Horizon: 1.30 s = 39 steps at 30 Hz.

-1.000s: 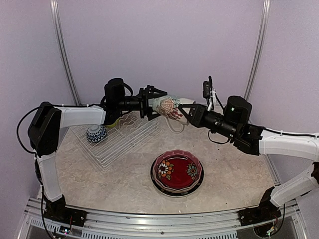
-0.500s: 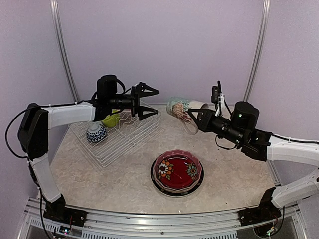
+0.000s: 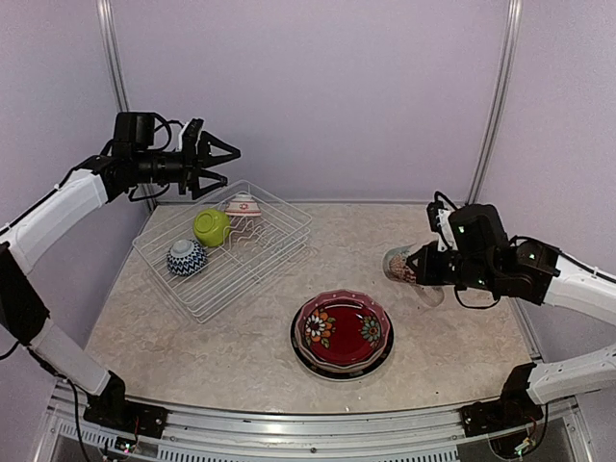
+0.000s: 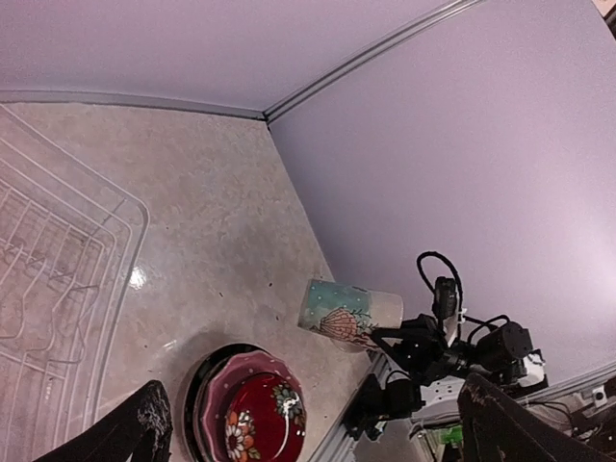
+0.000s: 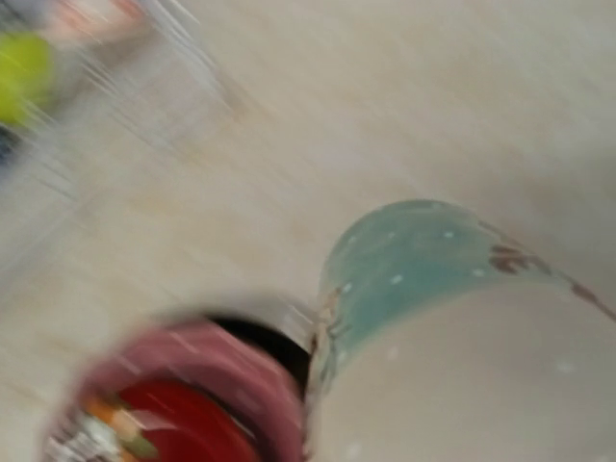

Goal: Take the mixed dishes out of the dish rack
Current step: Place the cup at the center of the board.

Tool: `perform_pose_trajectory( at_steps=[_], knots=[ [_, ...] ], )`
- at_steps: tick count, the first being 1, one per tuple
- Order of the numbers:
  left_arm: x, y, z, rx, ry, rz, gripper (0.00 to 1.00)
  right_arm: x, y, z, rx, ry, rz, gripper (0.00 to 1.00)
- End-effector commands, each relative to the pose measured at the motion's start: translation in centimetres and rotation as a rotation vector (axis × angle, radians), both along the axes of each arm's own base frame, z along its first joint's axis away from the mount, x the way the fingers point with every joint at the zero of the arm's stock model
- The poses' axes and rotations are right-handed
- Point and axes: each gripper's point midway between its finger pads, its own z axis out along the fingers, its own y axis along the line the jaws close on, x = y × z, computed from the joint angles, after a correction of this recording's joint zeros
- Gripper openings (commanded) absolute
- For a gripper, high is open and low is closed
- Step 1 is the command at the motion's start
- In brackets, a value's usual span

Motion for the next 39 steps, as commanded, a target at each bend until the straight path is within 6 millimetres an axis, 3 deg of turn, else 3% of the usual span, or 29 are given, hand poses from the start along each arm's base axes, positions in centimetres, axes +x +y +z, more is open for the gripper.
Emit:
perform_pose_trajectory(
  at_steps=[1,5,10,17,21,31,34,39],
  knots=[
    [-1.0,3.5,-0.4,0.243,-0.143,0.093,0.99,-1.5,-4.5,-0.3,-0.198,0.141,-0.123,0.0],
    [-1.1,5.0,-1.0,0.31,-0.181,0.142,0.99,-2.9,-6.0,-2.1,-0.345,0.307,-0.152,0.0],
    [-1.3,5.0,-1.5,0.266,-0.152,0.11,0.99,-3.7,-4.5,-3.9,-0.436,0.455,-0.068,0.0],
    [-1.0,5.0,-2.4,0.246,-0.113,0.09,0.99,-2.0,-4.0,-6.5,-0.495,0.493,-0.046,0.0],
    [-0.7,5.1,-2.8,0.266,-0.118,0.09,0.99,-0.8,-2.8,-7.5,-0.408,0.491,0.0,0.0],
    [1.4,6.9,-6.0,0.356,-0.033,0.148,0.99,-1.1,-2.8,-10.9,-0.431,0.558,0.025,0.05],
    [2.2,7.4,-6.9,0.387,-0.032,0.158,0.99,-1.3,-2.4,-11.1,-0.415,0.567,0.038,0.18],
    [3.8,10.4,-8.8,0.44,0.049,0.255,0.99,-1.2,-1.9,-10.5,-0.392,0.525,0.061,0.49]
  ],
)
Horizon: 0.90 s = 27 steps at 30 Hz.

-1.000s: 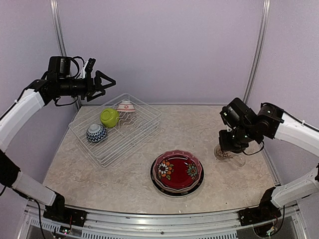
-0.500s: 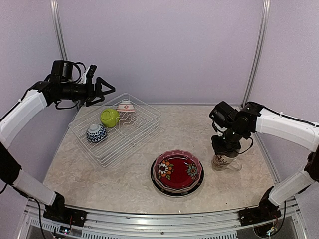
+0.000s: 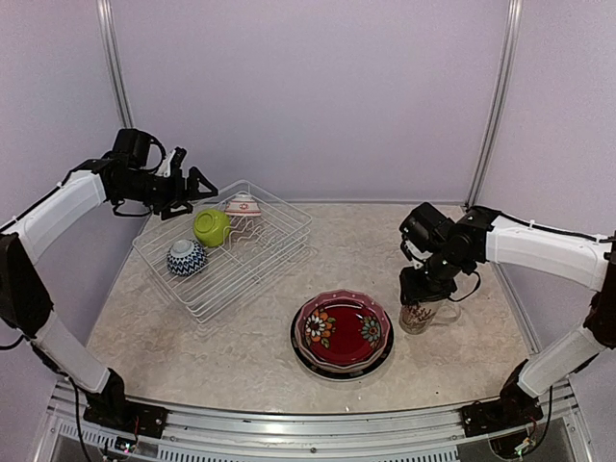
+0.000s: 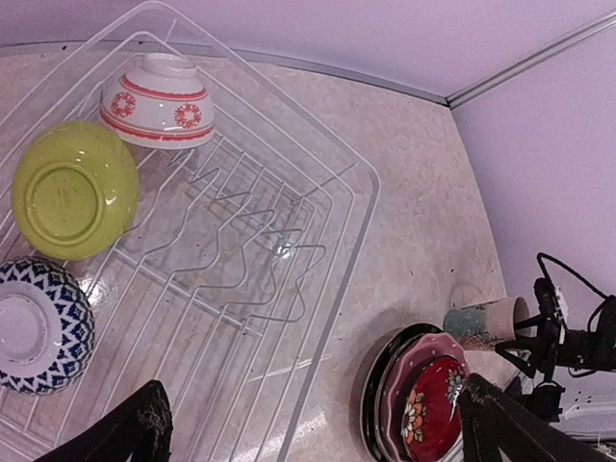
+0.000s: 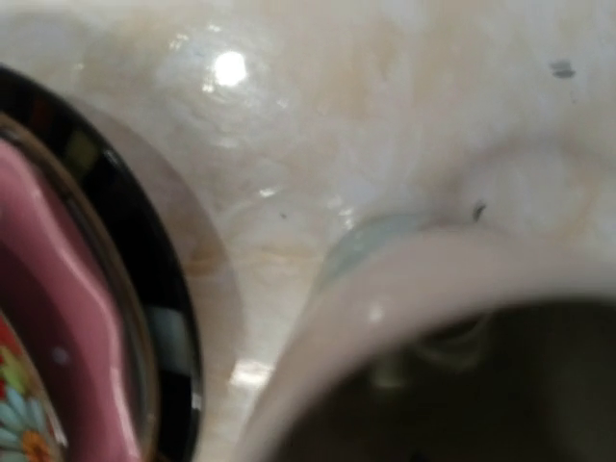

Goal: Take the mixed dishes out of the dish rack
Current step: Place the cup at the center of the board, then grab the bowl from the dish rack.

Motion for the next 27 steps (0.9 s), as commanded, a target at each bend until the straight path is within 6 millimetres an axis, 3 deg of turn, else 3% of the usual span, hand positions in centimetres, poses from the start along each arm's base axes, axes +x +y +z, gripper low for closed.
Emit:
perform_pose_trajectory(
  at_steps=[1,6,18,22,27],
  knots=[
    [1.4,2.9,-0.5,0.059,0.02,0.087,0.99,0.0,0.3,0.1,0.024,-0.024,0.017,0.54],
    [2.4,5.0,-1.9,0.11,0.057,0.153,0.99,0.8,0.8,3.1,0.015,-0.08,0.027,0.68],
    [3.2,4.5,-3.6,0.063,0.087,0.162,0.99,0.3,-0.8,9.7,0.174,-0.336,0.007,0.83],
    [3.8,3.3,-3.7,0.084,0.078,0.159,0.96,0.2,-1.8,11.2,0.193,-0.42,-0.011,0.85],
    [4.9,0.6,-4.8,0.194,0.084,0.129,0.95,0.0,-2.8,11.5,0.209,-0.477,-0.034,0.89]
  ],
)
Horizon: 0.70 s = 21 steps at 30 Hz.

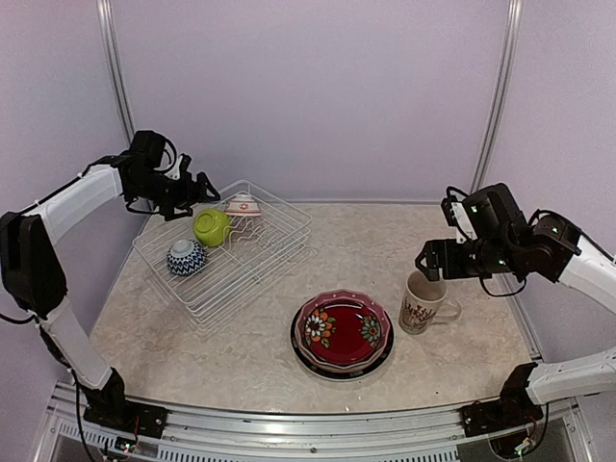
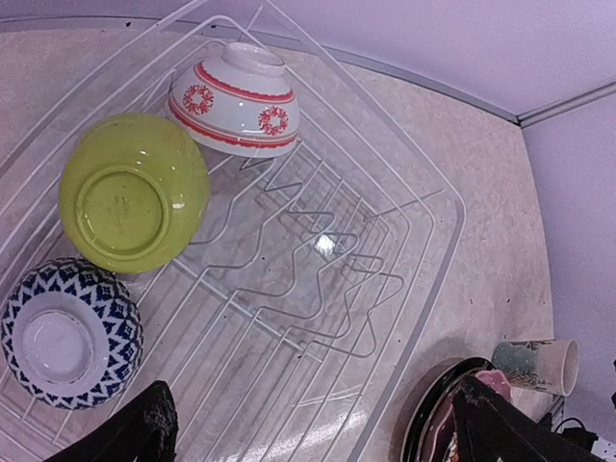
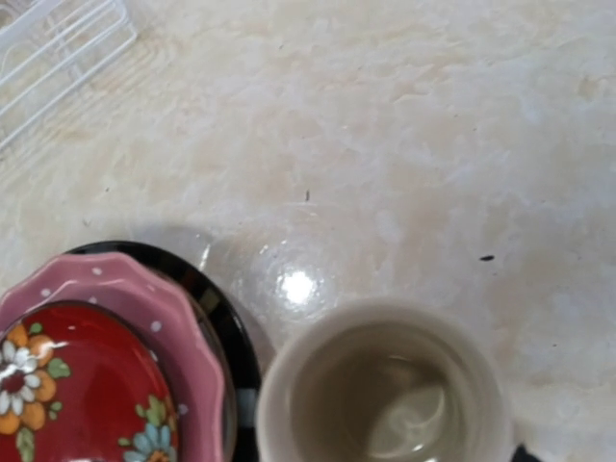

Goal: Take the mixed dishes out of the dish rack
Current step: Grab the bowl from the dish rack.

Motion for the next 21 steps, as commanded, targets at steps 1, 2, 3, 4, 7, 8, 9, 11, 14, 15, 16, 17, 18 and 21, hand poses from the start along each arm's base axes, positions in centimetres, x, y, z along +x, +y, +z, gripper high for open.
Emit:
perform_pose_trajectory(
  at_steps=[1,2,3,4,7,8,9,11,14,15,16,17,18,21],
  knots=[
    [1.4,-2.3,-0.8,0.114,-0.004,-0.018,0.95,0.2,-0.7,0.1,0.005,-0.065,-0.02,0.9],
    [2.0,-2.7,-1.5,0.152,-0.001,-0.027,0.95,0.1,-0.7,0.2,0.009,-0.072,-0.016,0.91],
    [2.4,-3.2,-1.7,0.185,-0.008,-0.037,0.95,0.1,-0.8,0.3,0.007,-0.078,-0.013,0.91],
    [2.8,-3.5,-1.6,0.214,-0.027,-0.046,0.95,0.1,-0.8,0.6,0.005,-0.085,-0.011,0.92],
    [4.3,-4.2,-2.0,0.27,-0.037,-0.058,0.95,0.2,-0.9,1.5,-0.003,-0.094,-0.004,0.92],
    [4.7,-4.4,-1.9,0.271,-0.037,-0.063,0.96,0.2,-0.8,1.6,-0.006,-0.093,0.001,0.92],
    [5.2,-4.7,-2.4,0.276,-0.029,-0.071,0.96,0.1,-0.9,1.7,-0.01,-0.092,0.001,0.92],
    [6.0,-5.2,-2.5,0.271,-0.032,-0.087,0.99,-0.1,-1.2,1.8,-0.015,-0.091,0.0,0.93],
    [7.4,-6.0,-3.1,0.262,-0.025,-0.103,0.99,-0.5,-1.7,1.6,-0.015,-0.083,-0.013,0.93],
    [7.8,-6.1,-3.1,0.258,-0.027,-0.108,0.99,-0.6,-1.8,1.5,-0.012,-0.083,-0.016,0.93],
    [8.4,-6.4,-3.1,0.258,-0.027,-0.111,0.99,-0.7,-1.9,1.4,-0.008,-0.082,-0.021,0.93],
    [8.9,-6.5,-3.3,0.263,-0.024,-0.111,0.99,-0.8,-2.0,1.4,-0.002,-0.081,-0.026,0.93],
    [9.3,-6.5,-3.3,0.268,-0.025,-0.11,0.99,-0.8,-2.1,1.2,0.0,-0.079,-0.032,0.93],
    [10.8,-6.5,-4.0,0.299,-0.028,-0.104,0.99,-0.9,-2.2,1.0,0.017,-0.075,-0.044,0.93]
  ],
)
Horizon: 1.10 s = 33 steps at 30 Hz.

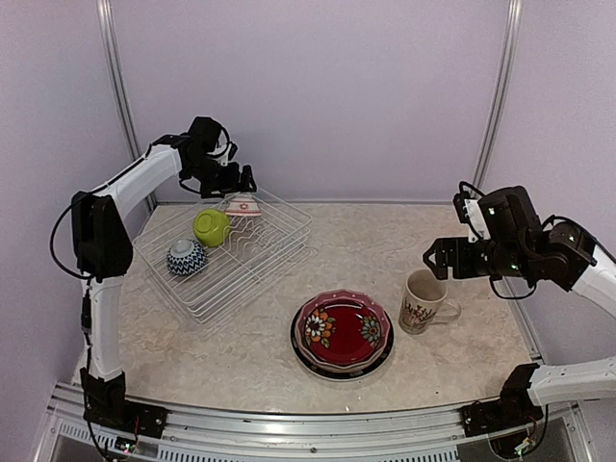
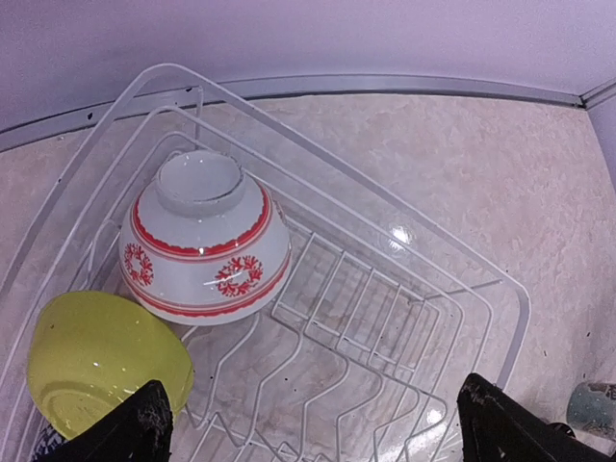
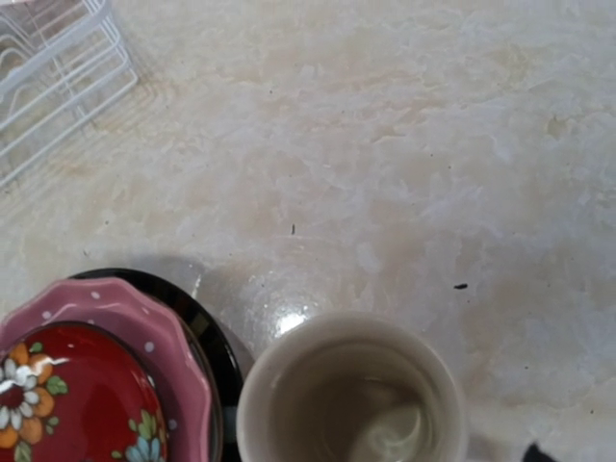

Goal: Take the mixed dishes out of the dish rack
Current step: Grab the bowl from the dish rack.

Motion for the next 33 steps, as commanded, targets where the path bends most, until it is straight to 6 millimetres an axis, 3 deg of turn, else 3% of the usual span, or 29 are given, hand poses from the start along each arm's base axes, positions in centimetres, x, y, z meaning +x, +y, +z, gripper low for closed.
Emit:
perform_pose_trajectory(
  at_steps=[1,4,11,20,26,29,33],
  knots=[
    [1.5,0.4,-1.6,0.061,0.021,-0.007,0.99,-0.4,-0.7,-0.6,0.011,0.016,-0.033,0.93],
    [2.9,0.5,-2.0,0.071,0.003,-0.006,0.99,-0.4,-0.6,-0.7,0.026,0.02,-0.036,0.93],
    [6.9,1.8,-5.1,0.142,-0.048,0.036,0.99,-0.1,0.0,-0.4,0.044,0.025,-0.034,0.93],
    [9.6,3.1,-7.5,0.149,-0.099,0.022,0.99,0.2,0.5,-0.8,0.058,0.054,-0.046,0.93],
    [10.6,2.2,-9.6,0.2,-0.132,-0.01,0.98,0.8,1.4,-0.7,0.071,0.063,-0.036,0.93],
    [11.1,2.5,-10.1,0.214,-0.145,0.003,0.77,1.1,2.0,-1.0,0.072,0.07,-0.025,0.93],
    [11.6,2.7,-10.6,0.211,-0.152,0.023,0.75,1.5,2.7,-1.9,0.056,0.1,-0.007,0.93]
  ],
)
